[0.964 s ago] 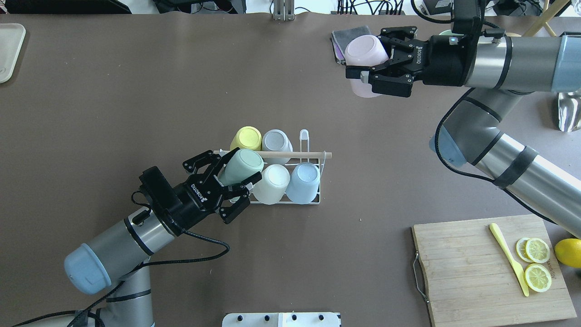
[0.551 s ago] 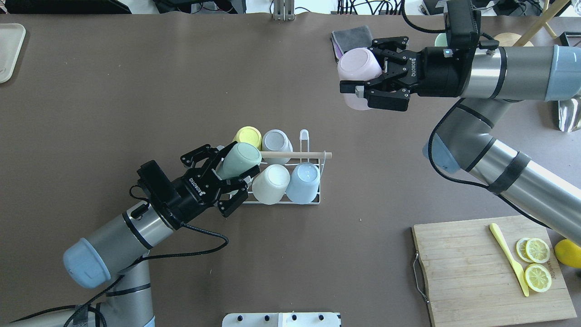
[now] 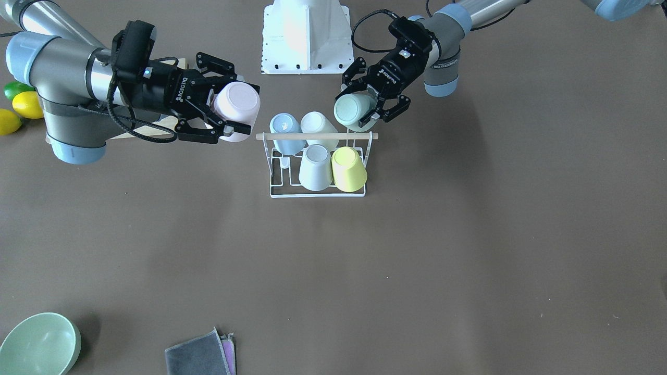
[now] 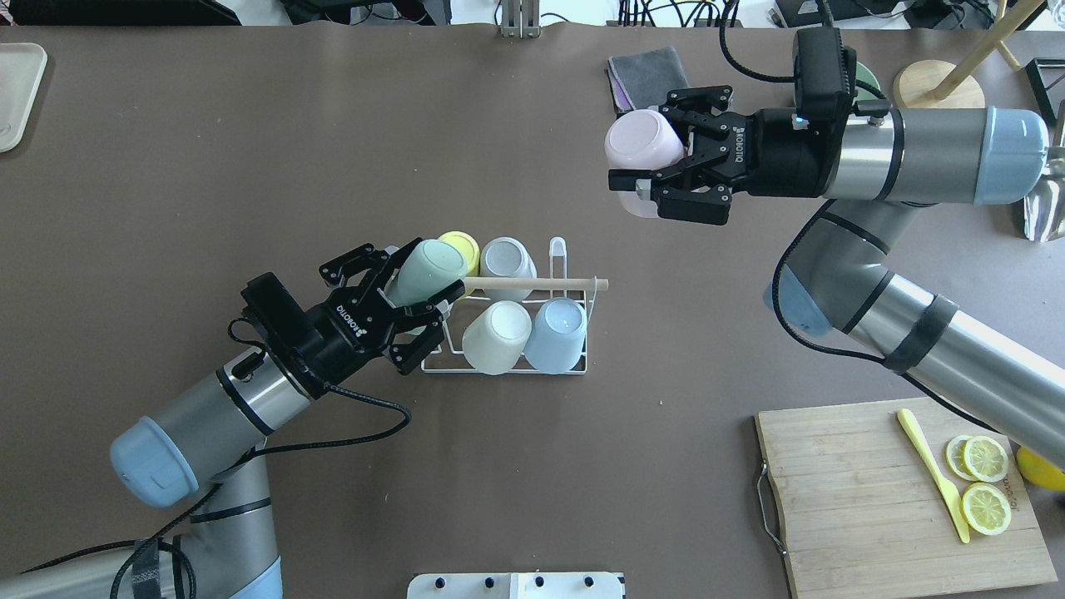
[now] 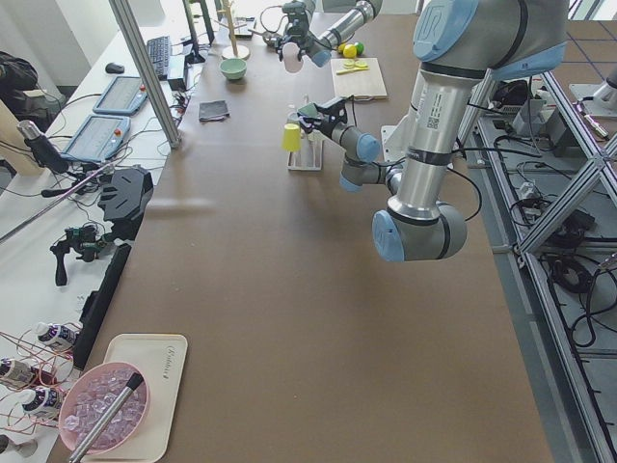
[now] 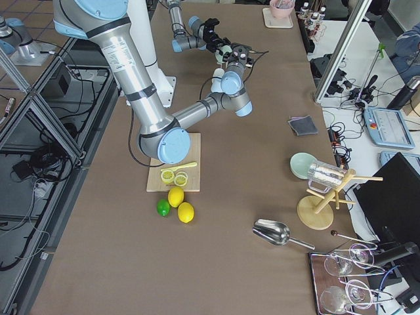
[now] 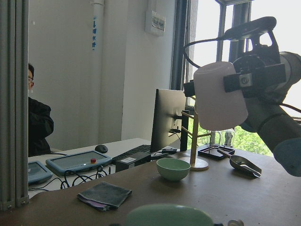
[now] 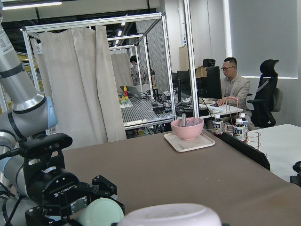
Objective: Place cup on cup holder
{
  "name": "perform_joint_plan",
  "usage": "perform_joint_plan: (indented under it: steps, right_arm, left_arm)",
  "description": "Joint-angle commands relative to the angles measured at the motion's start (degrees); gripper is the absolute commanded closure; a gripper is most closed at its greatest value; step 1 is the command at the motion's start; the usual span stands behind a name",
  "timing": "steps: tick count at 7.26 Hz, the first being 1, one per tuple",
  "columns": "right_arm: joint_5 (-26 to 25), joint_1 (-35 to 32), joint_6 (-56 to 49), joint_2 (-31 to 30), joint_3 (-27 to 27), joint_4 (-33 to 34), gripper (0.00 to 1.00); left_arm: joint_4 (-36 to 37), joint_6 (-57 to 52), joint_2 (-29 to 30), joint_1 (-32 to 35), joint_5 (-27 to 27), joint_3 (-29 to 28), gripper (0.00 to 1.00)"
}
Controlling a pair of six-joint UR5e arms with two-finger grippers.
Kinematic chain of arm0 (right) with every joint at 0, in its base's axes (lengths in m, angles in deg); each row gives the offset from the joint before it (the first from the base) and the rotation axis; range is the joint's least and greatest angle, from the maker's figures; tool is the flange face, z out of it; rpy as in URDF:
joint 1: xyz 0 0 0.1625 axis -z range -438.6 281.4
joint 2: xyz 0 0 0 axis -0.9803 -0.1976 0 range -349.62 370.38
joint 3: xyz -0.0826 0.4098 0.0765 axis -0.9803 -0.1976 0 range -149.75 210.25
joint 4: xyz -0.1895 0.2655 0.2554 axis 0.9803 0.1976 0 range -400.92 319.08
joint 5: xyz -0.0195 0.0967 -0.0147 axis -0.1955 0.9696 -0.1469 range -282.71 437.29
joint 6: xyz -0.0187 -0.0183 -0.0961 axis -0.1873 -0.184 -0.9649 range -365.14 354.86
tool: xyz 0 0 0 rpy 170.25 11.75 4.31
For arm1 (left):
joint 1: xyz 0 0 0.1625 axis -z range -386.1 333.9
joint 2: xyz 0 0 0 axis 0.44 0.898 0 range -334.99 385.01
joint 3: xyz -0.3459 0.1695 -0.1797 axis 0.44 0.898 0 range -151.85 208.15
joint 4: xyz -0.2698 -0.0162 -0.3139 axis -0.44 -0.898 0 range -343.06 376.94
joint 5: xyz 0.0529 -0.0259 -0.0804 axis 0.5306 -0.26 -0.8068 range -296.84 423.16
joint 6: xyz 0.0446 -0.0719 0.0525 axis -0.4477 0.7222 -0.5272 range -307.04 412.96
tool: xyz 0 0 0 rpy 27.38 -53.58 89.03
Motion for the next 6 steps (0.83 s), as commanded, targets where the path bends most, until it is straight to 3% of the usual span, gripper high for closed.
perform_joint_plan:
  steps: [1,3,6]
  right_arm:
    - [-1.6,1.5,-2.9,1.4,-1.6,3.5,1.00]
    - [-2.1,1.8,-5.4,6.4,-9.6,3.6,1.00]
    - [-3.5,3.5,-7.3,8.9,-14.1,4.0,1.00]
  left_arm:
    - [0.1,0.0,0.3,-0.2,0.1,-0.9,1.00]
    - [0.0,0.0,0.7,-0.6,0.0,-1.6,1.00]
    - [0.0,0.0,1.0,-0.8,0.0,-3.0,1.00]
